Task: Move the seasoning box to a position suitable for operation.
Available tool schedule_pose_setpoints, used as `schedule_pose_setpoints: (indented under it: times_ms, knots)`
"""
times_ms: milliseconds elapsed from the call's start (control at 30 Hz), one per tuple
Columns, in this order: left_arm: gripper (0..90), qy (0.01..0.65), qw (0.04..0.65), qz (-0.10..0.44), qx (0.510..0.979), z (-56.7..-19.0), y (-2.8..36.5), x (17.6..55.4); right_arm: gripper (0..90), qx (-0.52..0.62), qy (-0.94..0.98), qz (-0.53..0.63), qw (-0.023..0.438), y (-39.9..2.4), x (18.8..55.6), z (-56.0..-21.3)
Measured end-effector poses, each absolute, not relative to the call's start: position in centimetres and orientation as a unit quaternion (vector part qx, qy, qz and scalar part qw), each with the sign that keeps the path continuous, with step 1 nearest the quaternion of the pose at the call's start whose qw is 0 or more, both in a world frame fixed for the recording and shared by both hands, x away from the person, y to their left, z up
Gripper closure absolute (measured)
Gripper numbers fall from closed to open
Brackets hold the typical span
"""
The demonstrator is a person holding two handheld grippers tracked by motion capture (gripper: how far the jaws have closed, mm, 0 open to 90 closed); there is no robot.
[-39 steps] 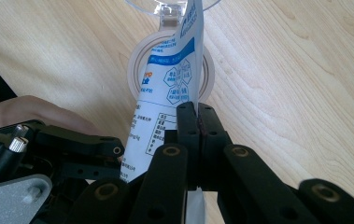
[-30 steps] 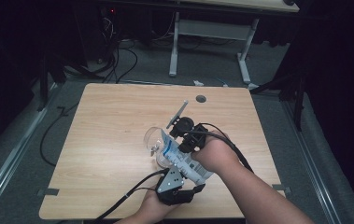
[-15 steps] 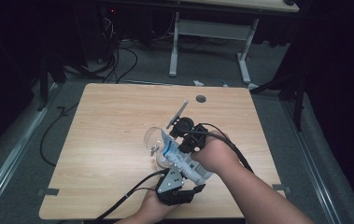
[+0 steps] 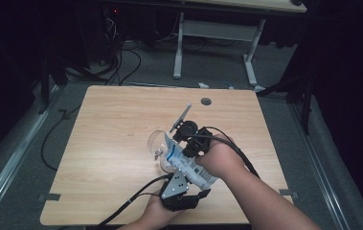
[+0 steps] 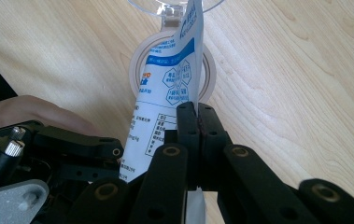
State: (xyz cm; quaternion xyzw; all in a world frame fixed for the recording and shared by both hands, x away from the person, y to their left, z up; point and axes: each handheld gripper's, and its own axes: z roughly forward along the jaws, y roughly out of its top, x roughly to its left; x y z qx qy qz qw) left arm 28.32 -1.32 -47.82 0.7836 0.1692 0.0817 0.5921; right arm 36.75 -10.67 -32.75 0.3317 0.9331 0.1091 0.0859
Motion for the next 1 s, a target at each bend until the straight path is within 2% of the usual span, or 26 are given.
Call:
schedule_pose_setpoints:
  times_ms: [1000]
  knots:
    - [51.5, 0.168, 0.596, 0.08, 0.781, -47.5, -1.25, 28.57, 90.0, 0.33, 0.933, 0.109, 0.088, -10.58, 37.04, -32.59]
